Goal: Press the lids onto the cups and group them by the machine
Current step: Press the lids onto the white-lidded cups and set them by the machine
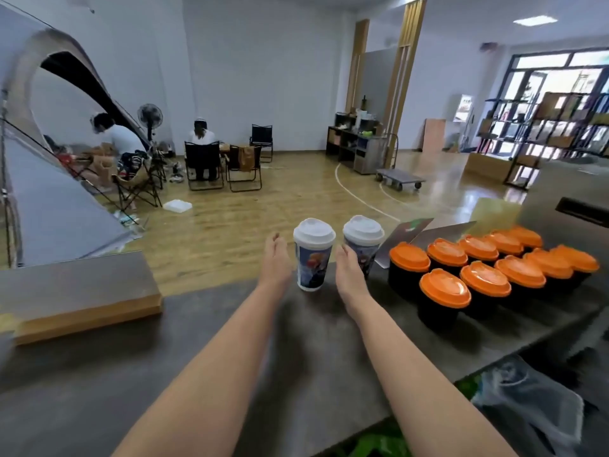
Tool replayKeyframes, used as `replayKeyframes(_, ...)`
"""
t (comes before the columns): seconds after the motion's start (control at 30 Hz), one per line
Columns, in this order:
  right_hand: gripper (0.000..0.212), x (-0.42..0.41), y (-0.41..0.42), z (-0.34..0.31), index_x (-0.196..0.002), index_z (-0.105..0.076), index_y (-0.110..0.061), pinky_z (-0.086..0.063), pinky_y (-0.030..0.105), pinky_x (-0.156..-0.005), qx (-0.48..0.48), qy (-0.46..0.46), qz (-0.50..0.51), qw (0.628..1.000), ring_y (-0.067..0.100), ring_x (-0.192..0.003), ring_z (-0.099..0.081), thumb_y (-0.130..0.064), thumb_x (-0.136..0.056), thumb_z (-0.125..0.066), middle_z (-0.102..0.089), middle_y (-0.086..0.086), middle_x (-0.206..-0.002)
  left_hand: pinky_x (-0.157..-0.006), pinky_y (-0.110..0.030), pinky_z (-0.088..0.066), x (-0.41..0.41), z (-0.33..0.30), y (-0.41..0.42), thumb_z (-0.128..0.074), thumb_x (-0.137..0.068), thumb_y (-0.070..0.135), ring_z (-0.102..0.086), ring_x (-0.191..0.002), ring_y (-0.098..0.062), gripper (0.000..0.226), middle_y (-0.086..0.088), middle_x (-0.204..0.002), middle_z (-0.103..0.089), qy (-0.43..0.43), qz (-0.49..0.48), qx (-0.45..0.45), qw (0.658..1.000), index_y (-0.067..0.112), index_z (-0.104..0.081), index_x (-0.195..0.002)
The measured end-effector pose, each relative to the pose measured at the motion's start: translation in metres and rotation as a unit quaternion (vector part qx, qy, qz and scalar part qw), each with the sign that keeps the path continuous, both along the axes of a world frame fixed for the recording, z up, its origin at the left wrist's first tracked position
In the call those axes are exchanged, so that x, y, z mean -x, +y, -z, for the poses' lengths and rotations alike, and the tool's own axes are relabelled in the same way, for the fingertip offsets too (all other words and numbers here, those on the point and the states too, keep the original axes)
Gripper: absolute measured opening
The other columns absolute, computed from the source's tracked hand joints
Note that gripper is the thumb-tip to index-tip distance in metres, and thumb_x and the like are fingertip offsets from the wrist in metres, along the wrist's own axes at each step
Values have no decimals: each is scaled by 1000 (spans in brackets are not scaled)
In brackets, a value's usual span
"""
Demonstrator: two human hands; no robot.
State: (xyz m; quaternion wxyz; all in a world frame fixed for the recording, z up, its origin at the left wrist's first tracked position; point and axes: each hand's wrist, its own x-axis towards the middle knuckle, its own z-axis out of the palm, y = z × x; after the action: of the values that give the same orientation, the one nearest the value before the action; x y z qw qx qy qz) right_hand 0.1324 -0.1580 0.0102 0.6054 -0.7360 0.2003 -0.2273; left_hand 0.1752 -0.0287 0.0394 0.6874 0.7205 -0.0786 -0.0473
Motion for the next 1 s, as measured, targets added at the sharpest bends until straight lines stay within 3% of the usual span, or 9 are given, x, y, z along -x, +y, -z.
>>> replayKeyframes(0.1, 51, -21, 5, 6, -149, -34, -15, -22, 31, -116, -14, -27, -4, 1000, 20, -142, -33, -41, -104, -31, -38, 2, -151, -106, -24, -26, -4, -12, -18, -21, -109, 31, -36, -139, -18, 44, 2, -152, -39, 41, 8, 23, 999, 21, -32, -151)
replayKeyframes(0.2, 48, -37, 13, 16, -145, -39, -16, -31, 43, -115, -47, -50, 2, 998, 20, -135, -42, -40, -104, -32, -45, 3, -147, -70, -16, -35, -9, -12, -28, -20, -109, 34, -50, -92, -7, 38, 6, -108, -60, 84, 23, 64, 994, 17, -51, -122)
replayKeyframes(0.3, 43, -39, 23, 16, -142, -41, -16, -37, 37, -109, -62, -62, 7, 996, 19, -126, -49, -34, -105, -32, -52, 2, -139, -54, -12, -44, -15, -9, -30, -22, -107, 31, -55, -83, -4, 45, -5, -114, -64, 68, 46, 72, 994, 11, -55, -128)
replayKeyframes(0.37, 41, -34, 31, 12, -141, -43, -16, -39, 30, -101, -68, -78, -5, 995, 15, -122, -49, -33, -105, -32, -53, -1, -134, -57, -11, -48, -16, -4, -19, -23, -107, 26, -58, -88, -6, 41, -7, -118, -62, 44, 48, 86, 994, 12, -53, -131)
replayKeyframes(0.47, 35, -16, 53, 2, -133, -49, -19, -41, 22, -94, -39, -107, -30, 993, 10, -118, -53, -32, -105, -32, -56, -3, -129, -75, -14, -50, -9, -1, 14, -24, -107, 25, -60, -108, -9, 40, -4, -131, -60, -16, 46, 68, 997, 21, -50, -136)
replayKeyframes(0.6, 23, 16, 104, -17, -121, -53, -29, -41, 1, -77, -9, -149, -131, 980, -18, -99, -56, -28, -104, -38, -60, -17, -114, -83, -5, -44, 24, -8, 90, -27, -109, 29, -47, -126, -6, 42, 10, -145, -46, -46, 36, 65, 996, 28, -36, -150)
replayKeyframes(0.73, 49, 45, 162, -16, -133, -53, -19, -47, 10, -80, -20, -147, -224, 963, -6, -103, -62, -44, -91, -48, -64, -3, -118, -77, 0, -45, 70, -13, 173, -27, -108, 22, -51, -118, 0, 40, 15, -139, -49, -63, 32, 92, 993, 28, -36, -147)
replayKeyframes(0.83, 46, 67, 201, -11, -123, -55, -24, -49, 15, -79, -32, -123, -269, 955, 1, -101, -64, -47, -83, -53, -66, -1, -111, -83, -7, -47, 100, 2, 226, -27, -108, 21, -57, -110, 14, 34, 25, -129, -53, -62, 36, 75, 995, 38, -43, -132)
replayKeyframes(1.0, 44, 96, 254, 0, -118, -49, -27, -52, 18, -78, -69, -104, -353, 927, -2, -101, -64, -38, -78, -61, -63, -6, -116, -85, -12, -50, 135, 27, 278, -27, -107, 23, -57, -119, -2, 40, 10, -139, -54, -49, -40, 119, 991, 30, -38, -144)
